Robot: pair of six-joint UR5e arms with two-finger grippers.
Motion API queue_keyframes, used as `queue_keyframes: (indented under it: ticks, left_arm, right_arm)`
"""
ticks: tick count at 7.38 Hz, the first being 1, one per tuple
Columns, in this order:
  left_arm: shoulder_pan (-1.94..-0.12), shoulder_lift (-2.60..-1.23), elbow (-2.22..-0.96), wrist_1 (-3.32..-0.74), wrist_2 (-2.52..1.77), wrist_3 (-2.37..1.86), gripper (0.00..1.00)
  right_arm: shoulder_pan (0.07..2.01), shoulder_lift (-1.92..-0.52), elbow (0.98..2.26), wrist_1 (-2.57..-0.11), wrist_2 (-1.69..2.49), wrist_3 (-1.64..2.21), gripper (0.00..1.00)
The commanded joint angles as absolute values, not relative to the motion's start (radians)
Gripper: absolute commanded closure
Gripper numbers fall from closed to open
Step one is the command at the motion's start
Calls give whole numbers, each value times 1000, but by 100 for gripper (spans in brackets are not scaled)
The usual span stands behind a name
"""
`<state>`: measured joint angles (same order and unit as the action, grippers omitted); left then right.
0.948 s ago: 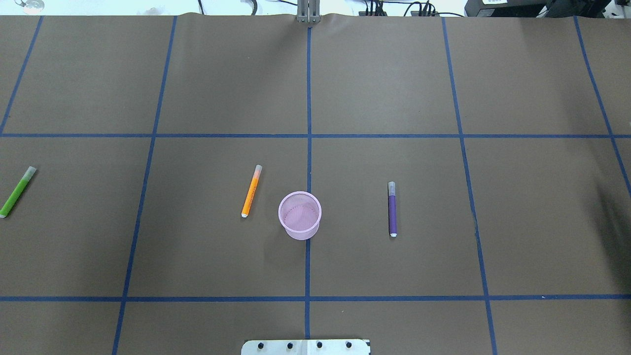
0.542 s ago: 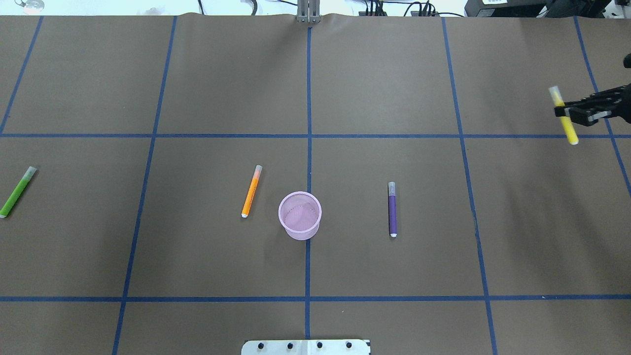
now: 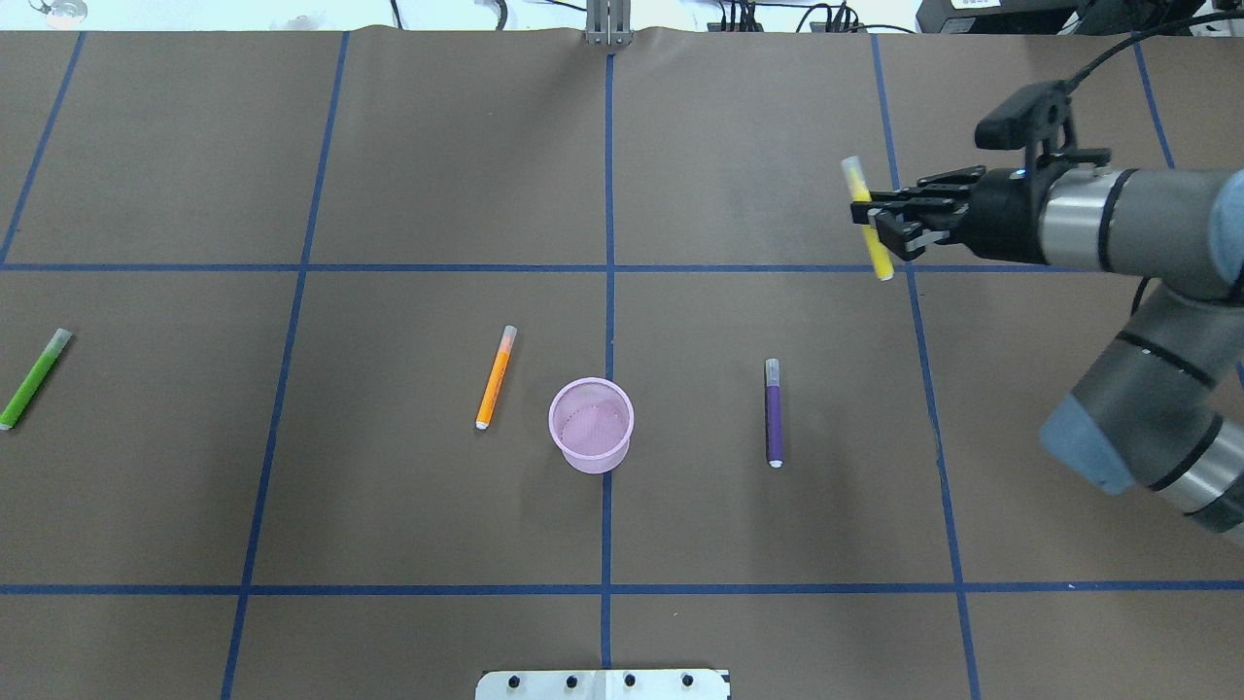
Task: Collect pens into pen holder
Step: 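Carry the yellow highlighter with the right gripper over the pink cup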
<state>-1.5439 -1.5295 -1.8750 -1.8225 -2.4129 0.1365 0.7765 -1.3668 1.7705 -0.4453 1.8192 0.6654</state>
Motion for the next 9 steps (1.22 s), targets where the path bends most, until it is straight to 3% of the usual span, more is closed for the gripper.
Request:
queue_keyframes:
  ticks: [1,4,7,9]
  left_arm:
    - [-1540,-1529,-1867,-1822,-2413,137,0]
    - [-1534,-1529,-1861,-1821,-2413,137,0]
    - [-1534,-1529,-1861,-1821,-2413,137,0]
    - [-1534,-1528,-1861,-1821,-2413,138,0]
  right_arm:
    - [541,-1231,1770,-408,1576,661,100]
    - [294,-1134,1758,-414,1294,566,100]
    - [256,-1098,1701,-411,1223,519,91]
    - [256,-1066,1649,-408,1209,518,91]
